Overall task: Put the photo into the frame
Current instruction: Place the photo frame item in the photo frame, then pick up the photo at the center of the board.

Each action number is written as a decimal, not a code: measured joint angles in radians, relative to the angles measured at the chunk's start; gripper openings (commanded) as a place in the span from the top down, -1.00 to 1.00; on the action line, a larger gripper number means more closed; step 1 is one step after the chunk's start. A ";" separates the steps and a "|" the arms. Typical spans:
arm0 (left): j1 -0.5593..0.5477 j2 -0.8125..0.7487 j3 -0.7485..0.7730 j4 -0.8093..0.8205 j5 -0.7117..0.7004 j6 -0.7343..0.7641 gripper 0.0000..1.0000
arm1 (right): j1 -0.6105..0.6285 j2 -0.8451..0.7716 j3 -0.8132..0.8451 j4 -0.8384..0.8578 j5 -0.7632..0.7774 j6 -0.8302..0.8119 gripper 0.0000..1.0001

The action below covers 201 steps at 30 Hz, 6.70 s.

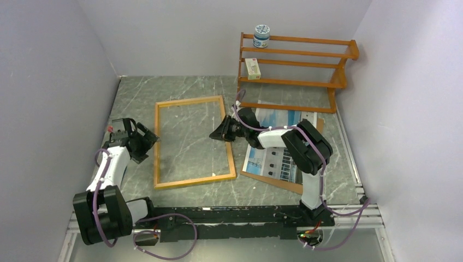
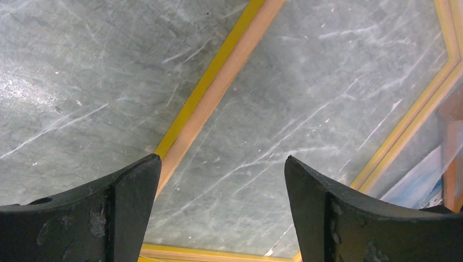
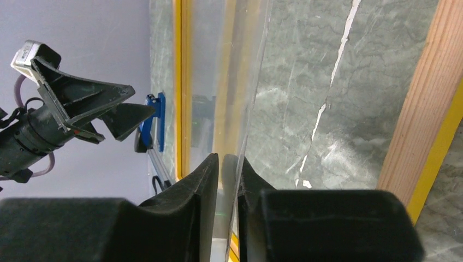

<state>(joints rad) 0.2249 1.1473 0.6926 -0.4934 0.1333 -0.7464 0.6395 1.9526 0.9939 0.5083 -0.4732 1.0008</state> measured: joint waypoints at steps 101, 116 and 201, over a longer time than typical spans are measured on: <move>-0.212 -0.073 0.151 -0.156 0.132 0.090 -0.78 | -0.296 -0.607 -0.176 -0.962 0.651 -0.370 -0.59; -0.935 0.323 0.379 0.079 0.100 -0.130 -0.69 | -0.359 -0.693 -0.383 -1.080 0.695 -0.279 -0.54; -1.168 0.682 0.349 0.414 0.040 -0.504 0.48 | -0.473 -0.713 -0.456 -0.838 0.538 -0.275 -0.40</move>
<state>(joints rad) -0.9428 1.8294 1.0412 -0.0792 0.1734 -1.2503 0.1665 1.2400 0.5377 -0.3302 0.0647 0.7261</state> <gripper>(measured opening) 0.382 0.705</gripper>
